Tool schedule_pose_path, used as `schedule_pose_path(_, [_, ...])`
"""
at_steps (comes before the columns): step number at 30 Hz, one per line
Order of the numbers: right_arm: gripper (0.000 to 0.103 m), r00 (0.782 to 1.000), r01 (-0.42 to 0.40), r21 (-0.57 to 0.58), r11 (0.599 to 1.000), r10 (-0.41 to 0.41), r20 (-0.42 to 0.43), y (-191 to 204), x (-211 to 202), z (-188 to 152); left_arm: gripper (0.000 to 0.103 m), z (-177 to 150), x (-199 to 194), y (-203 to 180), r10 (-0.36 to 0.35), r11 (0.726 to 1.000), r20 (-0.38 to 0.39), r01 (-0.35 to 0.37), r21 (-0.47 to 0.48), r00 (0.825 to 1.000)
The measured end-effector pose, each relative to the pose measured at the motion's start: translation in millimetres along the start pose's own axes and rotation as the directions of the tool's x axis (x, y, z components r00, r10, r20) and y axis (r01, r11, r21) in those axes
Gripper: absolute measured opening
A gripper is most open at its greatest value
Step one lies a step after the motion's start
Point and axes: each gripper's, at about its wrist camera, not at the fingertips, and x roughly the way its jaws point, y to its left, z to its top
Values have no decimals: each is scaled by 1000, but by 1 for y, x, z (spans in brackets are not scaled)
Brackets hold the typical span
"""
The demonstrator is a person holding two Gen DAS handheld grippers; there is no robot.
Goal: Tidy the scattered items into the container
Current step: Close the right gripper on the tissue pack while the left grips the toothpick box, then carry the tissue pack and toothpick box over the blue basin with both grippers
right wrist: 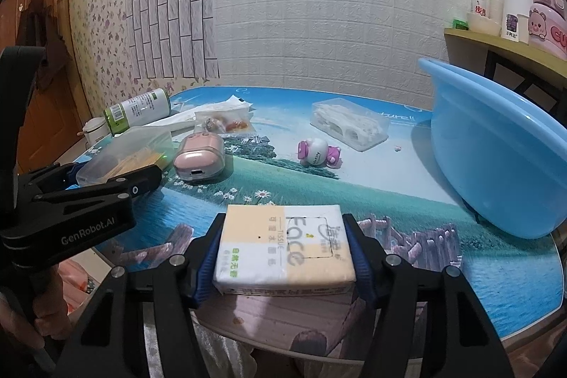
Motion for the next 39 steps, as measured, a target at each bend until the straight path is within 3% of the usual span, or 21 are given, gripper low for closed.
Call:
schedule_pose_path(14, [63, 999, -27, 84, 996, 31, -41, -13, -13, 2, 59, 7, -17, 4, 17, 1000, 56, -16, -12, 998])
schedule_pose_path(30, [63, 1000, -21, 106, 994, 22, -7, -24, -43, 12, 59, 19, -49, 0, 9, 1000, 87, -8, -9, 996])
schedule_pose_path(32, [63, 1000, -20, 118, 993, 21, -11, -27, -45, 12, 59, 21, -55, -2, -33, 999, 92, 31, 21, 995])
schedule_pose_path(39, [63, 999, -29, 122, 992, 26, 25, -34, -62, 22, 59, 33, -78, -15, -61, 996, 129, 53, 69, 990])
